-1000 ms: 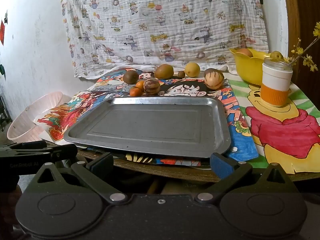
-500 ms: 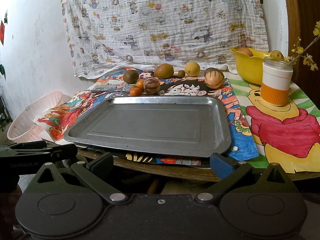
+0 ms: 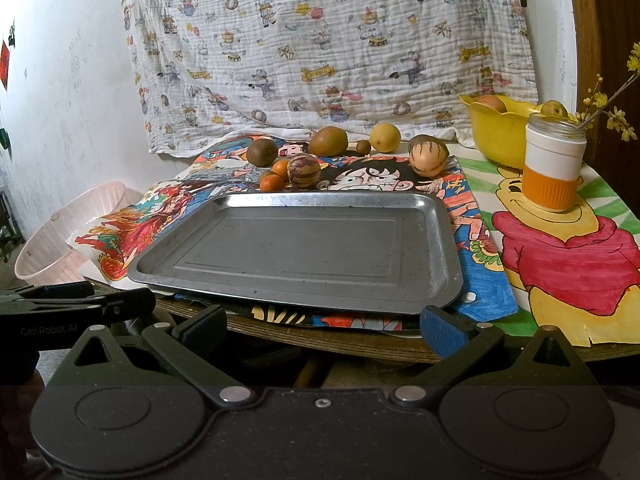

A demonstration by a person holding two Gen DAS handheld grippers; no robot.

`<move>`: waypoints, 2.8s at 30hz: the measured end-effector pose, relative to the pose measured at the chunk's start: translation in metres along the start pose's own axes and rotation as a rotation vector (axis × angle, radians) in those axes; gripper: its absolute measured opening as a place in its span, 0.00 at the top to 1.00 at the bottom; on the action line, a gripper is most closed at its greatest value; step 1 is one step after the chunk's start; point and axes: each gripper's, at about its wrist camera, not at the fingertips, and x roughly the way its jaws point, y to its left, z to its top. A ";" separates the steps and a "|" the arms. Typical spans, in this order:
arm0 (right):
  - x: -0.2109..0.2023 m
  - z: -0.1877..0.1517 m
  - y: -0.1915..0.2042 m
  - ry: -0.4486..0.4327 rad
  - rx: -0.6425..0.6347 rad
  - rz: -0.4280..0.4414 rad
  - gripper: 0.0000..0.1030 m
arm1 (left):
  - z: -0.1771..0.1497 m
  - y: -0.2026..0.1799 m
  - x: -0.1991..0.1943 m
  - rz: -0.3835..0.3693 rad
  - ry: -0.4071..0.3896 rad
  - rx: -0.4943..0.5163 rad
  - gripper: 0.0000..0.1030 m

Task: Organize fruits

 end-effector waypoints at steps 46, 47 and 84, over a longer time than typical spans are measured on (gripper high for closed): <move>-0.004 0.004 -0.002 -0.030 -0.001 0.007 0.00 | 0.003 0.005 0.005 0.002 0.010 -0.025 0.01; -0.006 0.007 -0.003 -0.037 -0.003 0.007 0.00 | 0.003 0.005 0.004 0.006 0.011 -0.022 0.00; 0.105 0.125 -0.008 0.027 -0.267 0.016 0.00 | 0.134 0.056 0.113 0.006 0.138 0.111 0.00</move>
